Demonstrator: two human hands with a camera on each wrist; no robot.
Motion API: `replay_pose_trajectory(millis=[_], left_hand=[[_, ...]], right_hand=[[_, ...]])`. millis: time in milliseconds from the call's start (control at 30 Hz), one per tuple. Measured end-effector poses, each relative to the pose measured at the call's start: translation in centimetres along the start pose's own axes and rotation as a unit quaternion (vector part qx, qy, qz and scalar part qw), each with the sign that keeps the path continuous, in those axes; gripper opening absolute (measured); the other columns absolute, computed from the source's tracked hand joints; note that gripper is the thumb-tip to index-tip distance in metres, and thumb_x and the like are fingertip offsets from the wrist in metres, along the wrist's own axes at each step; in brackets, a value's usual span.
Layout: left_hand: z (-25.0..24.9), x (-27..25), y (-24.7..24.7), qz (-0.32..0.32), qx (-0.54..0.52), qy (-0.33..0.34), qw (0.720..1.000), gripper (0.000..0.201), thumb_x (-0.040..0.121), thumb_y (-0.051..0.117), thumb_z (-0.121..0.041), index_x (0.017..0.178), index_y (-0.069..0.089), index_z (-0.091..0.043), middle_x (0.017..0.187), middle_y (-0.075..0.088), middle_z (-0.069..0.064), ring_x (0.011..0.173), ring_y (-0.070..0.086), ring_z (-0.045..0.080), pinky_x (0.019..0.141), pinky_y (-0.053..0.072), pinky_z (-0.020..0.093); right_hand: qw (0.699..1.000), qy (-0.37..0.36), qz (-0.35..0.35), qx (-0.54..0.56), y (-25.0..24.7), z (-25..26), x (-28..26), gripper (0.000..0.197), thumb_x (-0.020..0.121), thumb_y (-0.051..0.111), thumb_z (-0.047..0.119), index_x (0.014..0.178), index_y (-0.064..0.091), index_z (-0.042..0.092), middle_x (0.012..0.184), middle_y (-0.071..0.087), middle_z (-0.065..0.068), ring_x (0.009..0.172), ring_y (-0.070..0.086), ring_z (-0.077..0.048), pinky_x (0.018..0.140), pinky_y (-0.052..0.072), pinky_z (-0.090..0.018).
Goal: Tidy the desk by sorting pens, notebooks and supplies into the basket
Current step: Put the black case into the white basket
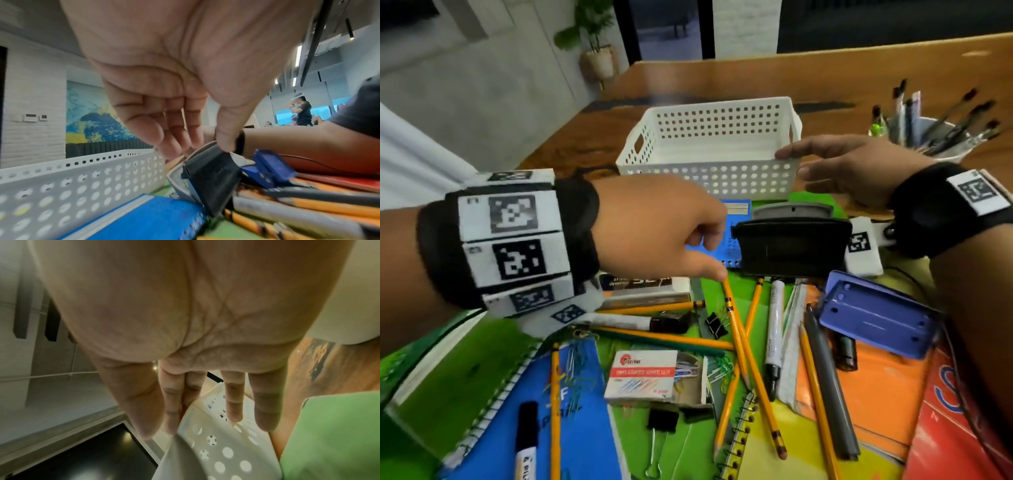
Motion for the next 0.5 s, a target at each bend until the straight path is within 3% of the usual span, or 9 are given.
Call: replay_pose_trajectory(millis=[67, 133, 167, 233, 300, 367, 433, 500], left_hand=[[-0.1, 2.7, -1.0, -0.070, -0.024, 0.005, 0.997, 0.043, 0.082, 0.057, -0.066, 0.114, 0.059, -0.037, 0.100, 0.058, -0.016, 0.091, 0.058, 0.008, 0.086, 0.051, 0.035], [-0.6, 5.3, -0.3, -0.058, -0.069, 0.001, 0.996, 0.042, 0.084, 0.065, -0.058, 0.120, 0.059, -0.037, 0.111, 0.057, -0.011, 0.101, 0.058, 0.010, 0.092, 0.049, 0.035], [-0.9, 6.4, 0.3, -0.045, -0.095, 0.002, 0.994, 0.037, 0.085, 0.069, -0.054, 0.116, 0.062, -0.036, 0.111, 0.059, -0.011, 0.102, 0.059, 0.010, 0.093, 0.049, 0.035], [-1.4, 7.8, 0.9, -0.040, -0.136, 0.005, 0.990, 0.020, 0.086, 0.072, -0.043, 0.102, 0.064, -0.034, 0.105, 0.065, -0.013, 0.097, 0.061, 0.009, 0.091, 0.051, 0.035], [-1.1, 8.2, 0.3, -0.045, -0.153, -0.001, 0.987, 0.013, 0.089, 0.071, -0.037, 0.099, 0.065, -0.030, 0.100, 0.067, -0.013, 0.091, 0.060, 0.007, 0.087, 0.050, 0.031], [-0.1, 8.0, -1.1, -0.061, -0.175, -0.019, 0.982, 0.011, 0.090, 0.069, -0.034, 0.099, 0.068, -0.027, 0.100, 0.069, -0.010, 0.088, 0.060, 0.007, 0.085, 0.050, 0.029], [1.4, 7.7, -2.3, -0.069, -0.273, -0.049, 0.958, 0.003, 0.091, 0.069, -0.026, 0.094, 0.068, -0.025, 0.093, 0.069, -0.006, 0.081, 0.063, 0.009, 0.081, 0.057, 0.031], [3.0, 7.3, -3.8, -0.084, -0.393, -0.083, 0.912, 0.008, 0.093, 0.066, -0.016, 0.088, 0.064, -0.021, 0.085, 0.066, -0.001, 0.075, 0.064, 0.012, 0.076, 0.060, 0.038]], right_hand=[[1.000, -0.015, 0.007, -0.011, -0.1, 0.1, 0.0, 0.037, 0.095, 0.061, 0.005, 0.122, 0.070, 0.027, 0.131, 0.065, 0.009, 0.114, 0.066, -0.011, 0.105, 0.049, -0.030], [0.999, -0.025, 0.014, -0.042, -0.1, 0.6, -0.3, 0.039, 0.096, 0.060, 0.006, 0.128, 0.066, 0.027, 0.130, 0.064, 0.012, 0.108, 0.065, 0.000, 0.094, 0.051, -0.015], [0.998, -0.027, 0.019, -0.051, -0.2, 0.7, -0.4, 0.041, 0.097, 0.060, 0.007, 0.130, 0.064, 0.029, 0.130, 0.063, 0.015, 0.107, 0.064, 0.003, 0.094, 0.050, -0.014], [0.998, -0.020, 0.038, -0.049, -0.7, 0.3, -0.2, 0.045, 0.096, 0.062, 0.011, 0.133, 0.061, 0.036, 0.133, 0.060, 0.020, 0.118, 0.059, 0.002, 0.107, 0.044, -0.023], [0.998, -0.008, 0.055, -0.022, -1.1, -0.2, 0.2, 0.044, 0.096, 0.062, 0.021, 0.134, 0.060, 0.043, 0.139, 0.056, 0.023, 0.129, 0.052, -0.003, 0.117, 0.035, -0.035], [0.998, -0.001, 0.064, 0.031, -1.2, -0.4, 0.6, 0.043, 0.098, 0.051, 0.048, 0.140, 0.054, 0.043, 0.147, 0.050, 0.021, 0.139, 0.044, -0.010, 0.119, 0.029, -0.038], [0.993, 0.011, 0.068, 0.100, -1.1, -0.5, 0.8, 0.072, 0.092, 0.023, 0.075, 0.151, 0.040, 0.038, 0.154, 0.042, 0.018, 0.143, 0.036, -0.015, 0.118, 0.024, -0.039], [0.984, 0.003, 0.080, 0.156, -0.8, -0.6, 1.2, 0.099, 0.079, 0.012, 0.091, 0.153, 0.037, 0.030, 0.154, 0.045, 0.009, 0.145, 0.034, -0.021, 0.121, 0.021, -0.045]])
Point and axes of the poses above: each hand's wrist, its own x-axis towards the middle knuckle, its own y-axis out of the palm, z = x × y, the point moved 3 cm from there along x, towards the middle knuckle
